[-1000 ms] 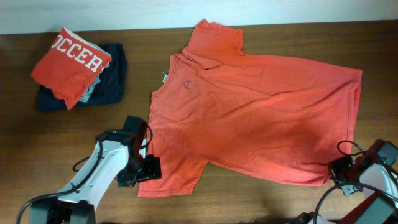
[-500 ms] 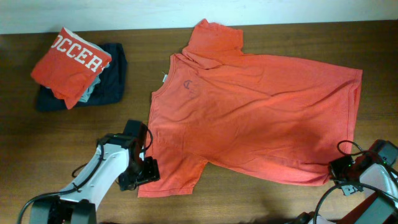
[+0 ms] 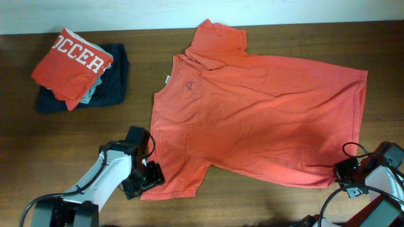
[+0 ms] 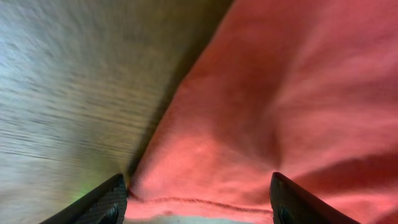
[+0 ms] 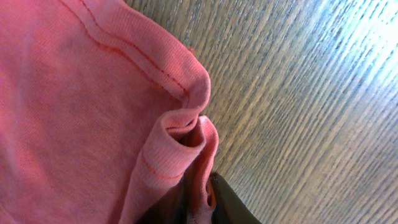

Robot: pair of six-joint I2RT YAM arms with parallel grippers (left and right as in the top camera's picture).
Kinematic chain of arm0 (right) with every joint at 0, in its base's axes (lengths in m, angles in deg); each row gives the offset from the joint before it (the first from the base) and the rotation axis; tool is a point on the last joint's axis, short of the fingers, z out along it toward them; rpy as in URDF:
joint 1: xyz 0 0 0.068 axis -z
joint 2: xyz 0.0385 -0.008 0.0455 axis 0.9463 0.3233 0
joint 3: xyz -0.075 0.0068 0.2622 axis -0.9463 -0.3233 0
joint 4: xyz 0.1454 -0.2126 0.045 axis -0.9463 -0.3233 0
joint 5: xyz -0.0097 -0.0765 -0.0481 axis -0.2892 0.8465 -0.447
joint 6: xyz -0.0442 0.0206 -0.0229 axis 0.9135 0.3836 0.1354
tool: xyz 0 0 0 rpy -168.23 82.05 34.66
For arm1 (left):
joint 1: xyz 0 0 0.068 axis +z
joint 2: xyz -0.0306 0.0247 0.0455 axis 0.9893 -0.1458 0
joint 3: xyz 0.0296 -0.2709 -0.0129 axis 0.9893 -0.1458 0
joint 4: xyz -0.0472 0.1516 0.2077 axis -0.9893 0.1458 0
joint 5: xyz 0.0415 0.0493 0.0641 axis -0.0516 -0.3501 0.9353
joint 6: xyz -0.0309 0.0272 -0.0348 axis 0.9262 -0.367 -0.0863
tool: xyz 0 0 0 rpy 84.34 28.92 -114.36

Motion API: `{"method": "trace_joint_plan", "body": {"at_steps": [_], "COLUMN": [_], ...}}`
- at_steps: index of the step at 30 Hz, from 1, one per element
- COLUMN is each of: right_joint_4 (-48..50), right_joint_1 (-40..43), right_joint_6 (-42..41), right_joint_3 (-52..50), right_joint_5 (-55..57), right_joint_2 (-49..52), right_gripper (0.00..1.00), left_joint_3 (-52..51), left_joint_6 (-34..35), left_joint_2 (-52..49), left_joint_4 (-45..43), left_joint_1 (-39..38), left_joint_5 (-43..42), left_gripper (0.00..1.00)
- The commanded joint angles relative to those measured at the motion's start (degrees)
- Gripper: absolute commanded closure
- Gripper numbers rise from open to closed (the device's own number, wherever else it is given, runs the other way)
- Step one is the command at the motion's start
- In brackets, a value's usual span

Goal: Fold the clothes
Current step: 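Grasp the lower left hem corner with the left gripper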

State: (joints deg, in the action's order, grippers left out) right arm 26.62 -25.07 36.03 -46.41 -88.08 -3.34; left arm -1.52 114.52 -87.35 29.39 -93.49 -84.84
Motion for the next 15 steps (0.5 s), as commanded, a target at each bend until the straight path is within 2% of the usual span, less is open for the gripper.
{"method": "trace_joint_plan", "body": {"at_steps": [1, 4, 6, 8, 10, 12, 13, 14, 15], "right_joint_4": [-0.90, -0.87, -0.87, -0.90, -0.90, -0.90, -0.90, -0.92, -1.09], "right_joint_1": [-0.79, -0.79, -0.79, -0.79, -0.79, -0.79, -0.79, -0.79, -0.79], "right_joint_6": [-0.20, -0.20, -0.20, -0.20, -0.20, -0.17, 0.13, 0.22, 0.22], "right_joint_3": [-2.25, -2.25, -2.25, -2.25, -2.25, -2.25, -2.25, -2.25, -2.25], "right_joint_5": [-2.32, -2.32, -2.32, -2.32, -2.29, -2.29, -2.29, -2.29, -2.32], "right_joint_2": [2.10, 2.10, 2.10, 2.08, 2.10, 2.10, 2.10, 2.10, 2.10], "right_gripper": [0.81, 0.81, 0.81, 0.81, 0.82, 0.85, 0.90, 0.96, 0.96], "left_joint_3": [-2.29, -2.34, -2.34, -2.34, -2.34, -2.32, -2.27, -2.16, -1.92], "left_joint_6": [3.48, 3.45, 3.39, 2.99, 2.51, 1.11, 0.42, -0.13, -0.81], "left_joint_2": [-0.13, -0.13, -0.13, -0.13, -0.13, -0.13, -0.13, -0.13, -0.13], "left_joint_4": [-0.85, -1.09, -1.18, -1.25, -1.27, -1.51, -1.51, -1.51, -1.51], "left_joint_1": [0.04, 0.02, 0.02, 0.02, 0.02, 0.04, 0.04, 0.02, 0.04], "left_joint_5": [-1.79, -1.75, -1.75, -1.75, -1.75, -1.70, -1.70, -1.70, -1.53], "left_gripper": [0.27, 0.27, 0.40, 0.60, 0.75, 0.85, 0.96, 0.99, 0.99]}}
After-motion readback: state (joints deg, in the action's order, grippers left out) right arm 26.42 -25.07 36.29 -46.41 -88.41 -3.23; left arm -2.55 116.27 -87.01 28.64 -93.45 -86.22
